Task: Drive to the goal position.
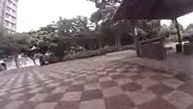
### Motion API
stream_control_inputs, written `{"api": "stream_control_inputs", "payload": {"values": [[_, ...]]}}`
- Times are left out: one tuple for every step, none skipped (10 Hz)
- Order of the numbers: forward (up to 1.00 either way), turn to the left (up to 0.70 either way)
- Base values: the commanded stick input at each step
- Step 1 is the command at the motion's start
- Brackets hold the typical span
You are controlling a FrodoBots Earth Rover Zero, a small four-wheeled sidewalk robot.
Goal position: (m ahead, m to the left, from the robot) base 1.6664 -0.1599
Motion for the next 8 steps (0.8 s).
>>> {"api": "stream_control_inputs", "payload": {"values": [[1.00, 0.00], [1.00, 0.00], [1.00, 0.00], [1.00, 0.00], [1.00, 0.00], [1.00, 0.00], [1.00, 0.00], [1.00, 0.00]]}}
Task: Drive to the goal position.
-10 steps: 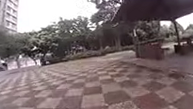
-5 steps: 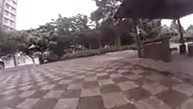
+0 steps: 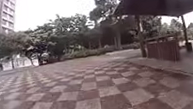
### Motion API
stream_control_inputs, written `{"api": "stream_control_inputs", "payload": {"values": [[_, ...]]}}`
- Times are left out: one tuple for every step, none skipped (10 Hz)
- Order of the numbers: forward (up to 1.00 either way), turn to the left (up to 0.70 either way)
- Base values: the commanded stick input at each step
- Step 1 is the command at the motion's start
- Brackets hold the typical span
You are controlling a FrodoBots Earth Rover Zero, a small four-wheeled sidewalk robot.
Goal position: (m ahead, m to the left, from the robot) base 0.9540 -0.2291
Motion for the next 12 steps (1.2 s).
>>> {"api": "stream_control_inputs", "payload": {"values": [[1.00, 0.00], [1.00, 0.00], [1.00, 0.00], [1.00, 0.00], [1.00, 0.00], [1.00, 0.00], [1.00, 0.00], [1.00, 0.00], [1.00, 0.00], [1.00, 0.00], [1.00, 0.00], [1.00, 0.00]]}}
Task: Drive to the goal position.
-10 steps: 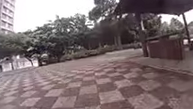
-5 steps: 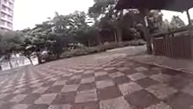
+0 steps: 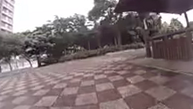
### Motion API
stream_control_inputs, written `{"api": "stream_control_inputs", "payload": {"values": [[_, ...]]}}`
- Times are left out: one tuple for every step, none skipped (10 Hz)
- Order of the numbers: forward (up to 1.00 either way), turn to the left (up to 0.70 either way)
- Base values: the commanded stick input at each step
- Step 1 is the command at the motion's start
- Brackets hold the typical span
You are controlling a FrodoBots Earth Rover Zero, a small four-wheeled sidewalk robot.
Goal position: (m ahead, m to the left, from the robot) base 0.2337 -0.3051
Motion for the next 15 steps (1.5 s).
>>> {"api": "stream_control_inputs", "payload": {"values": [[1.00, 0.00], [1.00, 0.00], [1.00, 0.00], [1.00, 0.00], [1.00, 0.00], [1.00, 0.00], [1.00, 0.00], [1.00, 0.00], [1.00, 0.00], [1.00, 0.00], [1.00, 0.00], [1.00, 0.00], [1.00, 0.00], [1.00, 0.00], [1.00, 0.00]]}}
